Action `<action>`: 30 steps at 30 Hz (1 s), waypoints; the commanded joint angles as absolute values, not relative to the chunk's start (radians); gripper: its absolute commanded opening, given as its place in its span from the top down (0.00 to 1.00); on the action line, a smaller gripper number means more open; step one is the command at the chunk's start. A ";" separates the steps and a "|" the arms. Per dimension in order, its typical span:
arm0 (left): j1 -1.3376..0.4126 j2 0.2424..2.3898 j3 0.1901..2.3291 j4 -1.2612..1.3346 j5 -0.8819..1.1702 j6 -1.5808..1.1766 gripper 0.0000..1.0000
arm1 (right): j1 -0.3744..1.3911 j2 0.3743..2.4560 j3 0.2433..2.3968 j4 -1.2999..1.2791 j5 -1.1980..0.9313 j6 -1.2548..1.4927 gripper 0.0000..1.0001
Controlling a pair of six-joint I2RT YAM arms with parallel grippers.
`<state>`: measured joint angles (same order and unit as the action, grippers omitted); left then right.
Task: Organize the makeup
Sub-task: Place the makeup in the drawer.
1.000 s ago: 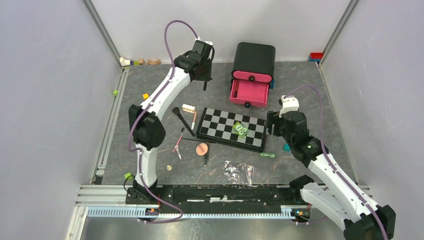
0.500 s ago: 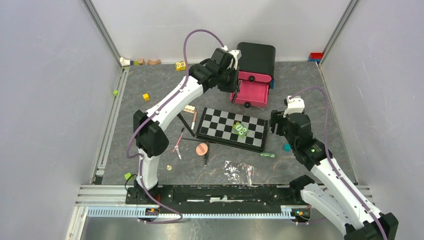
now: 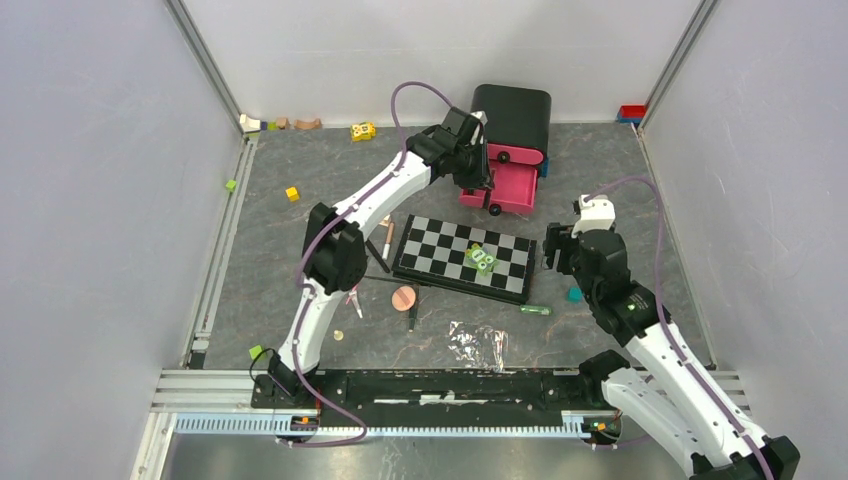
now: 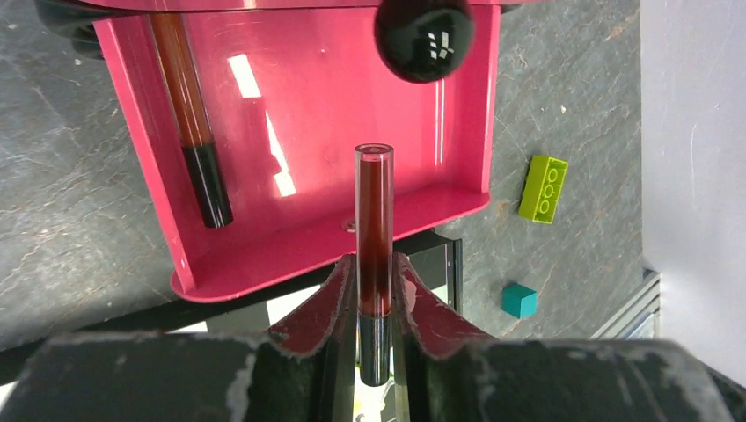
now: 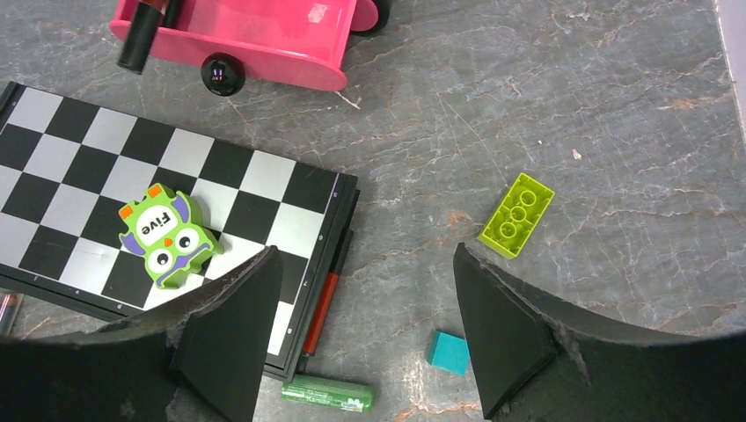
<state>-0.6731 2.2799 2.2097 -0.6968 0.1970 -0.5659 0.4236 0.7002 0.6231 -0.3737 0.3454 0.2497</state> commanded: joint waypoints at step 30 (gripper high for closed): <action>-0.573 2.444 2.367 -0.583 0.248 -0.690 0.98 | 0.422 0.677 0.634 -0.375 0.377 0.205 0.21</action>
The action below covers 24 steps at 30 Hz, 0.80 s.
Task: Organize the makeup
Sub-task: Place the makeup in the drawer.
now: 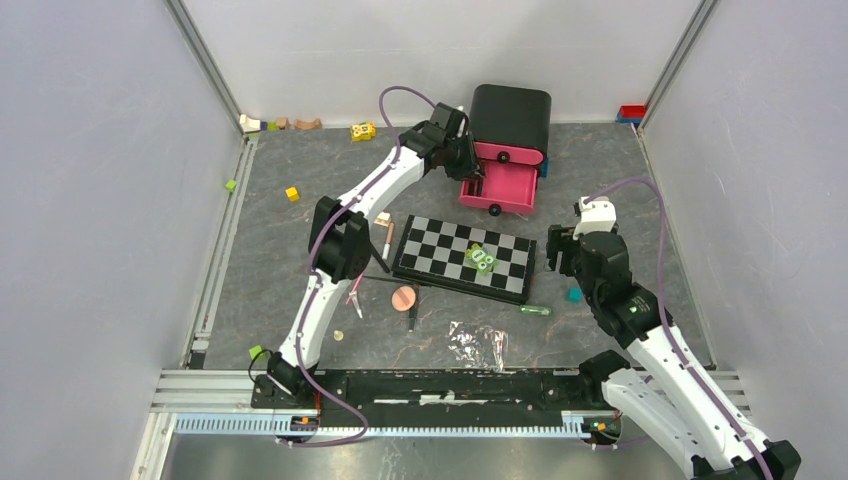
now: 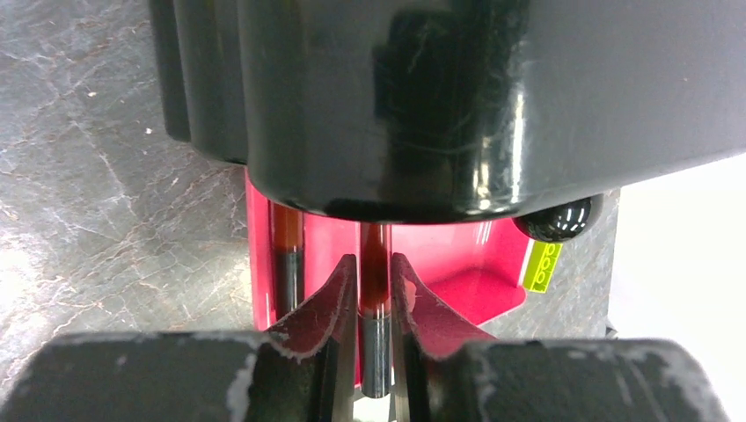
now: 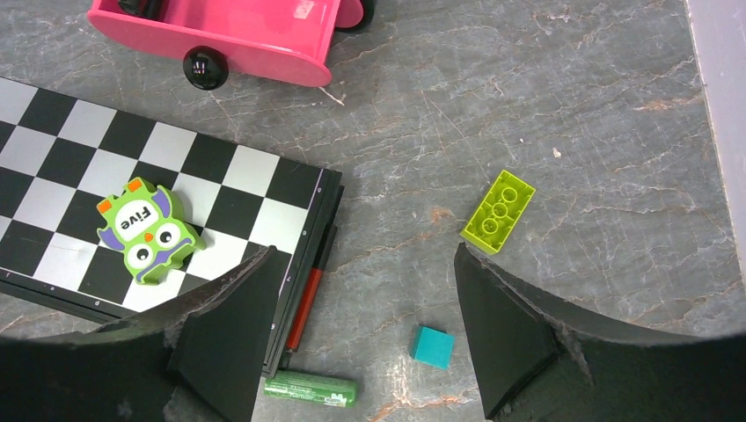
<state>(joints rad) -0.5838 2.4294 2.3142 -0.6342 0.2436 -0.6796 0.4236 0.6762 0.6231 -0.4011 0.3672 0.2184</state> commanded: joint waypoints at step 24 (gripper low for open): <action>-0.566 2.508 2.393 -0.538 0.295 -0.707 0.84 | 0.422 0.699 0.625 -0.368 0.377 0.199 0.21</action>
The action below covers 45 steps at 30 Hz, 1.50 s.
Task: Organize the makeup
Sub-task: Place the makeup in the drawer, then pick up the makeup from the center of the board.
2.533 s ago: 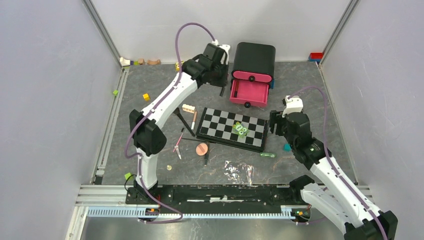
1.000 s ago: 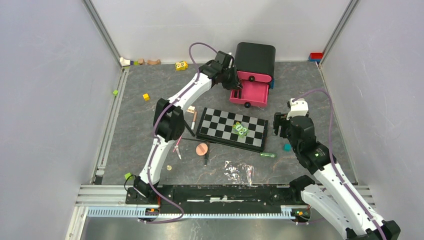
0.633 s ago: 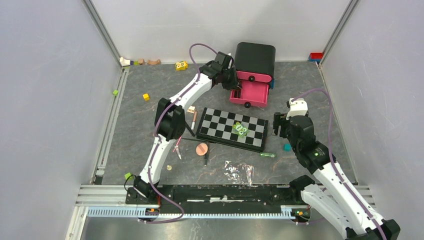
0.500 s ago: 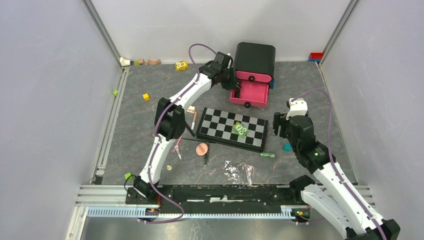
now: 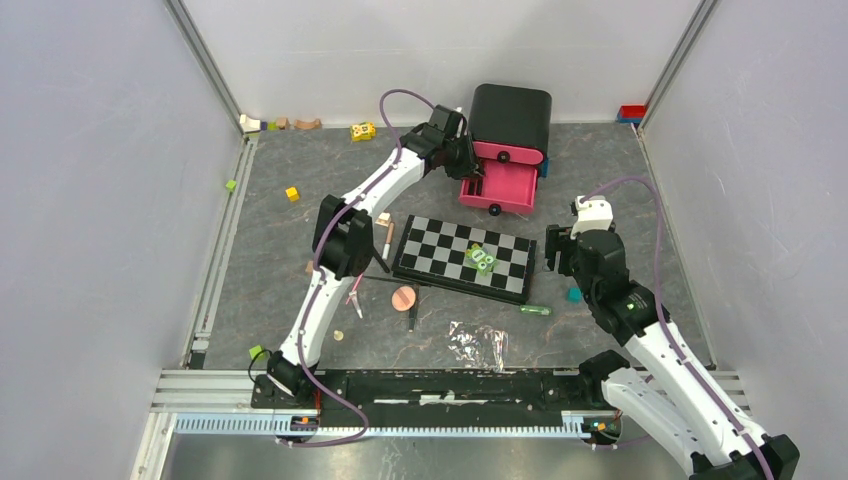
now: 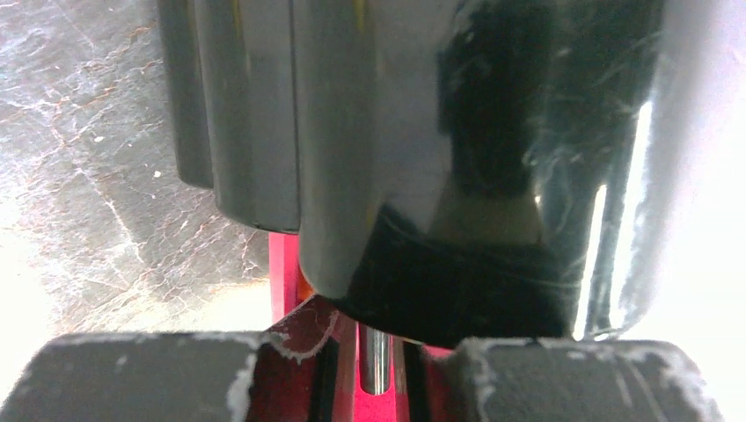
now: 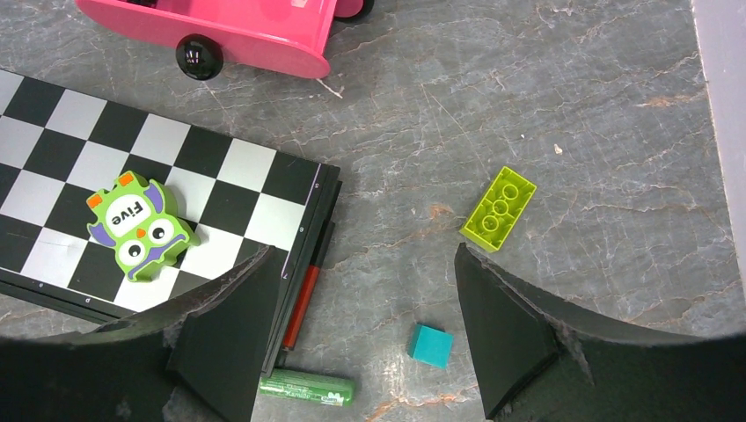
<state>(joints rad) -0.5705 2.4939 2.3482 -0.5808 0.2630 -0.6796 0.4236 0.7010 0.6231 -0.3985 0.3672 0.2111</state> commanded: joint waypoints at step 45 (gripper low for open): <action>-0.578 2.105 2.174 -0.593 0.303 -0.618 0.60 | 0.422 0.701 0.607 -0.388 0.375 0.294 0.21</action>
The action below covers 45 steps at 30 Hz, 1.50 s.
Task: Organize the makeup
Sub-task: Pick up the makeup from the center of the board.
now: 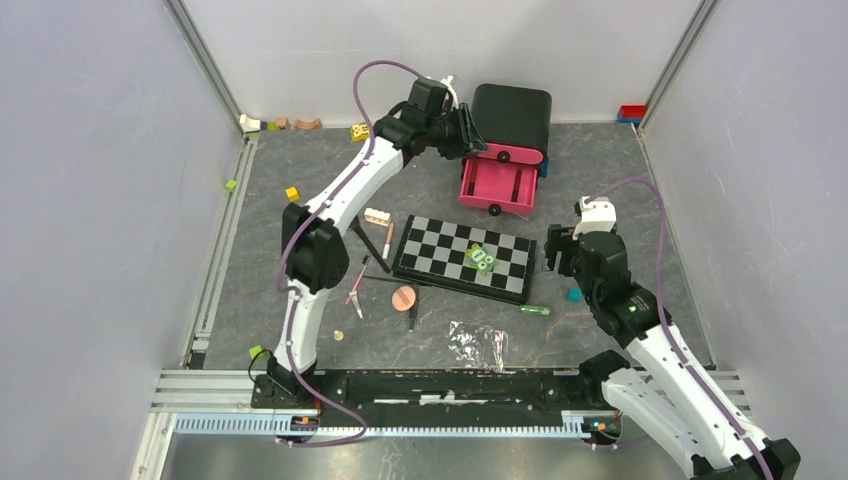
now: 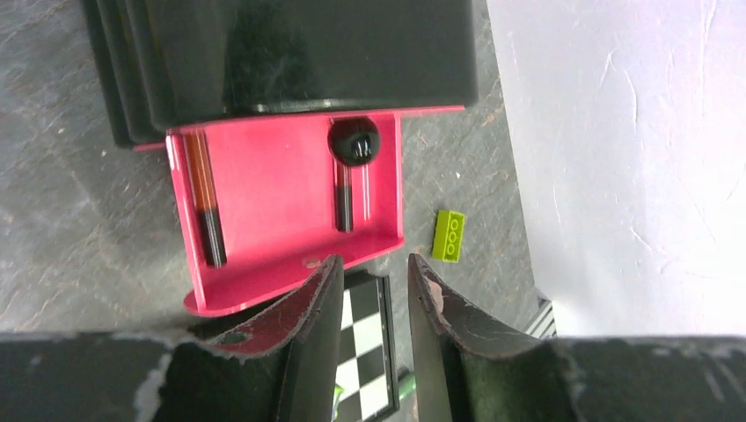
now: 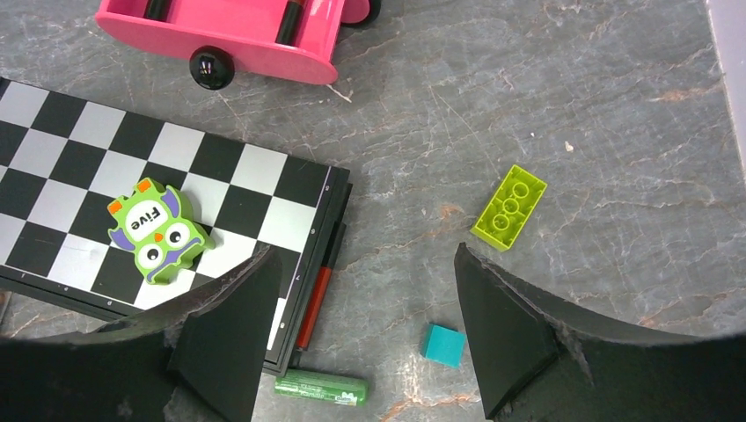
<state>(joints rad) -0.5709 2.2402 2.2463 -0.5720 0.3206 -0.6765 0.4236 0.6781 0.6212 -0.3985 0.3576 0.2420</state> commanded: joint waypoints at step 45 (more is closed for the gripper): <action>-0.380 1.506 1.333 -0.670 -0.053 -0.242 0.57 | 0.114 1.037 0.352 -0.092 -0.228 0.434 0.39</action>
<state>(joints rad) -0.3794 1.5280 1.3392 -0.7074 -0.0277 -0.2974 0.1173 1.0126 0.3725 -0.1585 -0.1818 0.4149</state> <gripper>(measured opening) 0.431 0.612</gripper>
